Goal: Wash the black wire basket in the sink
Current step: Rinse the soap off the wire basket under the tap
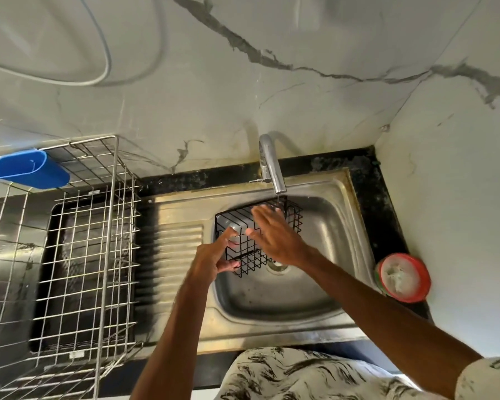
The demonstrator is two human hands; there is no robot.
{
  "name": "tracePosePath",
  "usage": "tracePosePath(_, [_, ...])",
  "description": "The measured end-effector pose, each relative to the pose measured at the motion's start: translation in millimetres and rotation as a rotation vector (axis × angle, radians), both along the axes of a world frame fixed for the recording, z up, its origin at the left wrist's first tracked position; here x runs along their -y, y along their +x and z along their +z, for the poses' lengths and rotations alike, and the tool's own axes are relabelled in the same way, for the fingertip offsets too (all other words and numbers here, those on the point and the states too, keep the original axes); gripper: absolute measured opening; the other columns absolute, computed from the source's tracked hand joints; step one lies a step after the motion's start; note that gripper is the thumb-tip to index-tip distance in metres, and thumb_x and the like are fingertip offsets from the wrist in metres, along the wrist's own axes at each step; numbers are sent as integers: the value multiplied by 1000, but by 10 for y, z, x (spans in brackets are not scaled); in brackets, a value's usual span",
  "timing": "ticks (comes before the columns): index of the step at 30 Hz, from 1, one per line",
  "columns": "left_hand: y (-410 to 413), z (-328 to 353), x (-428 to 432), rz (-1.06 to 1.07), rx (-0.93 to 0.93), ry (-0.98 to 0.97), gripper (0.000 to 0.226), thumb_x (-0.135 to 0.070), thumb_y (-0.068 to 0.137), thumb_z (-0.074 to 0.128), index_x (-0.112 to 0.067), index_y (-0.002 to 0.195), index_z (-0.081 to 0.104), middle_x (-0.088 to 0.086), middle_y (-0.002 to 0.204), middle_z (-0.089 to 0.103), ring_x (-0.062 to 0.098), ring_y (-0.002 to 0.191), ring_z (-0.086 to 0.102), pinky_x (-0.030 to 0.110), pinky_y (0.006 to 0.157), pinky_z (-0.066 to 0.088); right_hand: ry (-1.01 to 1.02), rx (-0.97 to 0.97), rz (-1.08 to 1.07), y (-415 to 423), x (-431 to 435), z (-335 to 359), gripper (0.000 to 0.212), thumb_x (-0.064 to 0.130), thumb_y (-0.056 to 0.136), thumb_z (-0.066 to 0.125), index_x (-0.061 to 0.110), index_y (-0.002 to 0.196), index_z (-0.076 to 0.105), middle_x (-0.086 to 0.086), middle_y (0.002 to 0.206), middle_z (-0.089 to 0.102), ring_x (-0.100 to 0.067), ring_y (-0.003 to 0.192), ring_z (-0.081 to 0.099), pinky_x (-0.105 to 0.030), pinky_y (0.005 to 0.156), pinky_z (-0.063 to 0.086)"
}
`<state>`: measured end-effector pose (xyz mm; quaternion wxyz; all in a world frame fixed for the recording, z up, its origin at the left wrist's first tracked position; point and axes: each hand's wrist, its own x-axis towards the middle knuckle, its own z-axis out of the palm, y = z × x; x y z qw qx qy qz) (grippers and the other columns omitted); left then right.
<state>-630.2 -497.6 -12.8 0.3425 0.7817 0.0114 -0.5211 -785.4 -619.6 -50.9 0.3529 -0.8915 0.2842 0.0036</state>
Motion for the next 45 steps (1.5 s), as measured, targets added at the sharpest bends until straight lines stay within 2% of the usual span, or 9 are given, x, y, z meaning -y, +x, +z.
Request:
tracePosePath(6, [25, 113, -84, 38, -15, 20, 28, -42, 85, 82, -15, 92, 78, 29, 121, 68, 36, 83, 78, 25, 53, 59, -146, 125, 192, -85, 31, -79, 58, 46, 108, 19, 21, 160, 17, 4, 168, 13, -8, 154, 9, -46, 126, 4])
tracePosePath(14, [-18, 208, -253, 66, -31, 34, 29, -33, 79, 86, -11, 97, 79, 33, 117, 67, 36, 83, 78, 29, 58, 63, 106, -94, -138, -286, 520, -232, 80, 72, 96, 3, 25, 160, 19, 3, 167, 17, -14, 154, 15, -49, 124, 19])
tracePosePath(19, [-21, 235, -363, 68, -62, -31, 30, -28, 85, 81, -5, 102, 77, 32, 111, 68, 35, 87, 77, 43, 86, 64, 547, -29, -422, -164, 692, -99, 61, 54, 101, 48, 3, 134, 54, -8, 97, 63, -25, 85, 62, -33, 75, 54])
tracePosePath(24, [108, 156, -455, 181, -124, -90, 35, -25, 87, 80, -3, 114, 73, 23, 109, 66, 43, 102, 71, 51, 97, 59, 820, -66, -518, -148, 948, -7, 46, 44, 82, 79, 11, 112, 68, -12, 111, 71, -26, 102, 70, -43, 78, 62])
tracePosePath(31, [78, 18, -264, 199, -92, -43, 19, -25, 107, 54, -8, 110, 61, 21, 105, 60, 36, 104, 60, 47, 101, 54, 453, -79, -558, -178, 892, 201, 43, 39, 73, 85, 9, 99, 67, -6, 94, 74, -18, 83, 73, -37, 62, 63])
tracePosePath(34, [-25, -36, -182, 76, 348, -30, 17, -24, 104, 59, -8, 102, 63, 8, 90, 60, 21, 76, 57, 26, 65, 51, 178, -173, -577, -185, 828, 227, 64, 55, 65, 84, 13, 108, 63, -5, 104, 69, -17, 87, 68, -33, 68, 60])
tracePosePath(37, [-256, 69, 31, -56, 658, -109, 35, -25, 99, 67, -6, 128, 60, 1, 106, 67, 2, 69, 56, 5, 53, 43, 83, -210, -603, -168, 716, 299, 82, 55, 64, 86, 15, 129, 57, -7, 119, 66, -23, 100, 67, -41, 80, 61])
tracePosePath(42, [-668, 285, 621, -308, 328, -175, 63, -45, 100, 63, -14, 150, 42, -3, 109, 63, 0, 75, 58, 21, 69, 53, -32, -206, -532, -144, 549, 450, 78, 60, 60, 87, 15, 117, 60, -3, 107, 69, -21, 94, 67, -41, 79, 61])
tracePosePath(45, [-692, 357, 765, -209, 3, -218, 64, -52, 98, 62, -25, 150, 35, 4, 131, 54, 22, 110, 58, 45, 96, 52, -51, -207, -495, -139, 529, 520, 92, 81, 47, 67, 17, 113, 63, -1, 103, 70, -20, 90, 68, -39, 76, 61])
